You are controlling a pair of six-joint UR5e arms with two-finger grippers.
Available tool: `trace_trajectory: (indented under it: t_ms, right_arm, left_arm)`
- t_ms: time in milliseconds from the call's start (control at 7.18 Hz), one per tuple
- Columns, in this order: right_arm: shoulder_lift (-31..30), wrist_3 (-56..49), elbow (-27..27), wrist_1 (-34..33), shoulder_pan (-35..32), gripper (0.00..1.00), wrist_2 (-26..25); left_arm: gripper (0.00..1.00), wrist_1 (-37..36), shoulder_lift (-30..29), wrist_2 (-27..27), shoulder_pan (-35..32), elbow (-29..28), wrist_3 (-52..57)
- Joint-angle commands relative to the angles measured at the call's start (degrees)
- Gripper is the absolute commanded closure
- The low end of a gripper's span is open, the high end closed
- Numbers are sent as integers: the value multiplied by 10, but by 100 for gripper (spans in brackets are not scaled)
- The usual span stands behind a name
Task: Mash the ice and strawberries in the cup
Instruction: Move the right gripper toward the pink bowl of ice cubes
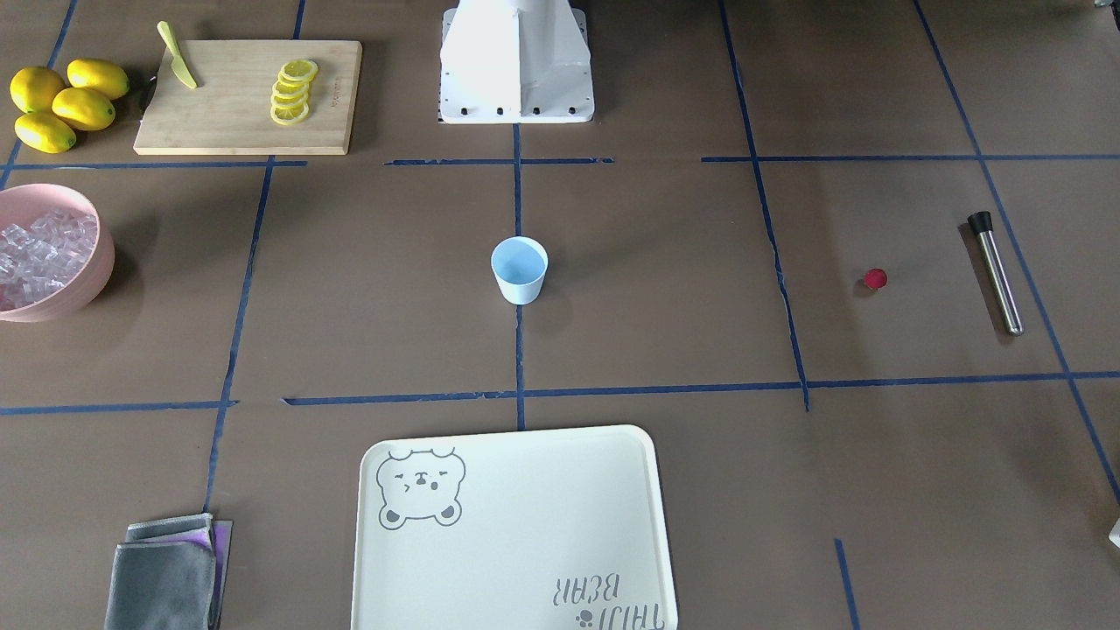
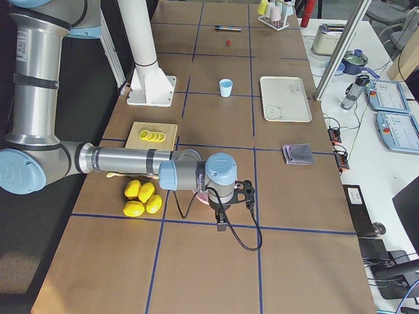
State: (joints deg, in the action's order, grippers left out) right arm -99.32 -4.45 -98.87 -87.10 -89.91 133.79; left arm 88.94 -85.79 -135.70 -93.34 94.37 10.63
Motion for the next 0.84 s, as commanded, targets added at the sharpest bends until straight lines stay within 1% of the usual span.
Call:
trace_trajectory:
  t_ms: [0, 278, 557, 696]
  right_arm:
    - [0, 0, 0, 0, 0, 1, 0]
    - [2, 0, -3, 0, 0, 1, 1]
    - [-3, 4, -39, -1, 0, 1, 2]
    - [-7, 4, -35, -3, 0, 1, 2]
  left_arm:
    - [0, -1, 0, 0, 0, 1, 0]
    - [0, 0, 0, 0, 2, -1, 0]
    - [0, 0, 0, 0, 2, -1, 0]
    - [0, 0, 0, 0, 3, -1, 0]
